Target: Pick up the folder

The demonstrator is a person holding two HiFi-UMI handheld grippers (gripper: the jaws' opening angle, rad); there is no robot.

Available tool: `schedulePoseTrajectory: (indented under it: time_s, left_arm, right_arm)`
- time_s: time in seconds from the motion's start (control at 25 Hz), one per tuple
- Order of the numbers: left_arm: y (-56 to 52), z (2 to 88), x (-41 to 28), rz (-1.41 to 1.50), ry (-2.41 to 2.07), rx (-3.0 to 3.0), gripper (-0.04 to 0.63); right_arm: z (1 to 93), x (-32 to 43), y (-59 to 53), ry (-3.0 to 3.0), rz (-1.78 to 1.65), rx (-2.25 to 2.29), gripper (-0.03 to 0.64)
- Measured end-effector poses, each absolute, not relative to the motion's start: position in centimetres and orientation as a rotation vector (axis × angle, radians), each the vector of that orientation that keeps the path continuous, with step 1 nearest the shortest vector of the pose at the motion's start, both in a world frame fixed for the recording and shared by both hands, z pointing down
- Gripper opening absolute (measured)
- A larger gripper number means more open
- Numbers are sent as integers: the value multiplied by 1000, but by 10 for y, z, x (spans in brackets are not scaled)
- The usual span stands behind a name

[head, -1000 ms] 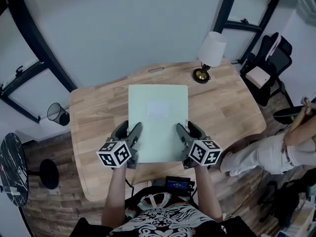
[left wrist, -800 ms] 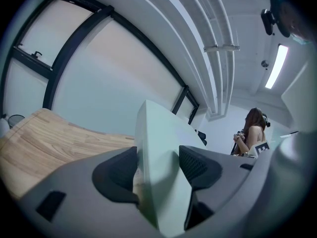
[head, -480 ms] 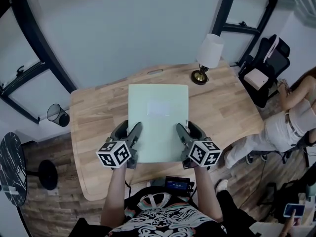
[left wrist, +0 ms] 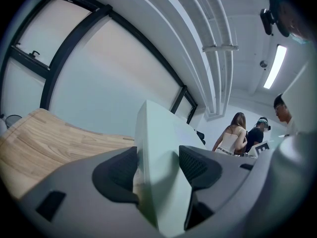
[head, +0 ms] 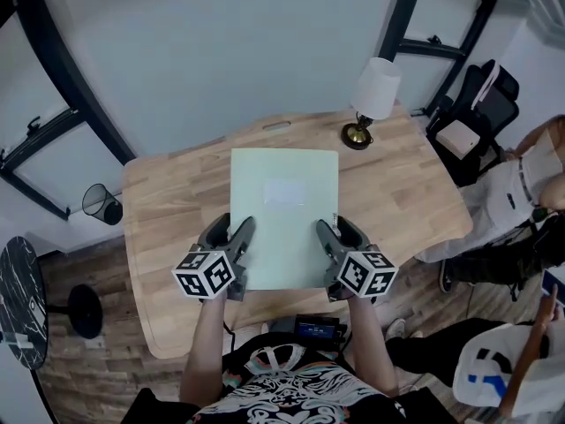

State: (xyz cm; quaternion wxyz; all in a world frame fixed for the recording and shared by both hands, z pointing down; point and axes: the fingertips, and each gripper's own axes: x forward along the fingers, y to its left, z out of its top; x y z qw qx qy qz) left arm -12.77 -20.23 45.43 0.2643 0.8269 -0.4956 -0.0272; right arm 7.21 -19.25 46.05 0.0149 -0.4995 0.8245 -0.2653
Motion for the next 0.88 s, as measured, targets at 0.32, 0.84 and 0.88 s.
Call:
schedulePoseTrajectory:
  time_s: [0.32,0.84,0.88]
  left_arm:
    - [-208,458,-126,-70,-1334,2228,255]
    - [-217,467,-120,-63,-1321,2216,250]
    - [-218,468,-120,-62,-1320,2215,250]
  right_arm:
    - [465,74,-199,2565,-846,-1560,222]
    - [475,80,-206,2557,-872,-1572,221]
    - [475,80,-206,2557,-873,-1573,221]
